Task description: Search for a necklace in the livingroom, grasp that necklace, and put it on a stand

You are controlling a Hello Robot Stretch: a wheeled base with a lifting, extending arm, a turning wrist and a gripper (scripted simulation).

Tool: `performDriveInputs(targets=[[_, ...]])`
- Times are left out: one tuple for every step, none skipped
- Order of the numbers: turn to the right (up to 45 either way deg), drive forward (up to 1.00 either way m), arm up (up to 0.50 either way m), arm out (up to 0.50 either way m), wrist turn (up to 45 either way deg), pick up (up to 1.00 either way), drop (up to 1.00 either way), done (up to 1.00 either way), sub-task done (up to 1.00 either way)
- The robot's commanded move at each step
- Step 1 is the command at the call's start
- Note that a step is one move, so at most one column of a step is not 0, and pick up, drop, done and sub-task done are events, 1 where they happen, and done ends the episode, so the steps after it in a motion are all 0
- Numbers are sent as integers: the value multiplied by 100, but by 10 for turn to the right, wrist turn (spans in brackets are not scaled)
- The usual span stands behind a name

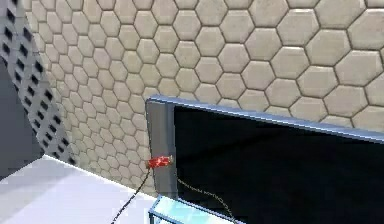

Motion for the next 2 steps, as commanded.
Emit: performDriveInputs(targets=[[450, 0, 0, 0, 0, 0, 0, 0, 0], [90, 0, 0, 0, 0, 0, 0, 0, 0]])
